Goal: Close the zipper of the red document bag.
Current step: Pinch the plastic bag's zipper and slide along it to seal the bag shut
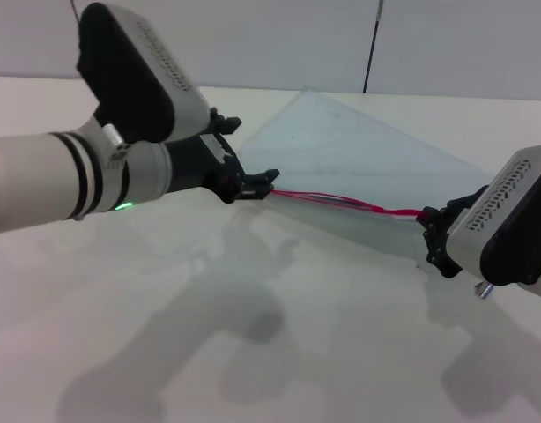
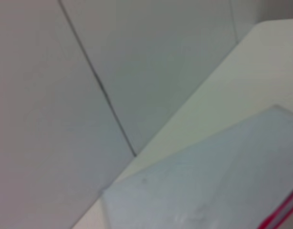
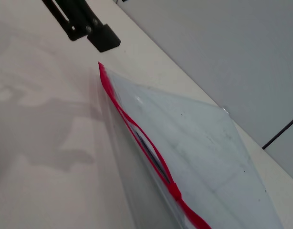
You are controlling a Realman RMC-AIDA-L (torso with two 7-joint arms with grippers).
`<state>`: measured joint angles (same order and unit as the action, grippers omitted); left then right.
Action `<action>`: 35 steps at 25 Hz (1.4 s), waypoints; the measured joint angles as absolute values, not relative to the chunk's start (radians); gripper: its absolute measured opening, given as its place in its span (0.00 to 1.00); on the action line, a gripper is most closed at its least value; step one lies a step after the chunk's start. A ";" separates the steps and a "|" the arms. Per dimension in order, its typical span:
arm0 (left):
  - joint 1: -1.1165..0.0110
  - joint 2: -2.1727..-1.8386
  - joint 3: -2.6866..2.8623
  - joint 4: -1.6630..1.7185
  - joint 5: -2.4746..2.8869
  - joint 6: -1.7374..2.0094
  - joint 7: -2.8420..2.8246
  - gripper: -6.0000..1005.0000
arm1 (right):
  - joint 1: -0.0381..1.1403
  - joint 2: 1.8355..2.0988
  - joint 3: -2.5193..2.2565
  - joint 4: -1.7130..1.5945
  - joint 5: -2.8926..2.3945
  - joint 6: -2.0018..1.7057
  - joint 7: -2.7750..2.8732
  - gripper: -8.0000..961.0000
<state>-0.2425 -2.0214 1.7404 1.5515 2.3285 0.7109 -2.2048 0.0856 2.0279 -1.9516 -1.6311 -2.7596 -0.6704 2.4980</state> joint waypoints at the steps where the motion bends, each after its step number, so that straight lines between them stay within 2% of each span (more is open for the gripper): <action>1: -0.250 -2.020 1.739 1.556 2.332 0.731 -2.204 0.86 | 0.086 2.028 -1.952 -1.633 -2.760 -0.670 2.498 0.03; 7: -0.315 -2.016 1.739 1.585 2.397 0.853 -2.190 0.86 | 0.092 2.028 -1.955 -1.640 -2.755 -0.670 2.498 0.03; 16: -0.474 -2.024 1.772 1.588 2.538 1.057 -2.174 0.85 | 0.124 2.028 -1.961 -1.637 -2.746 -0.670 2.503 0.03; 21: -0.486 -2.027 1.808 1.598 2.602 1.059 -2.178 0.68 | 0.126 2.028 -1.967 -1.636 -2.746 -0.670 2.504 0.03; 35: -0.527 -2.028 1.939 1.625 2.639 1.004 -2.163 0.69 | 0.127 2.026 -1.959 -1.633 -2.733 -0.670 2.505 0.03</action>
<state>-0.5272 -2.0282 1.9390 1.6245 2.6393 1.0040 -2.1629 0.1274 2.0263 -1.9591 -1.6335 -2.7334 -0.6703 2.5046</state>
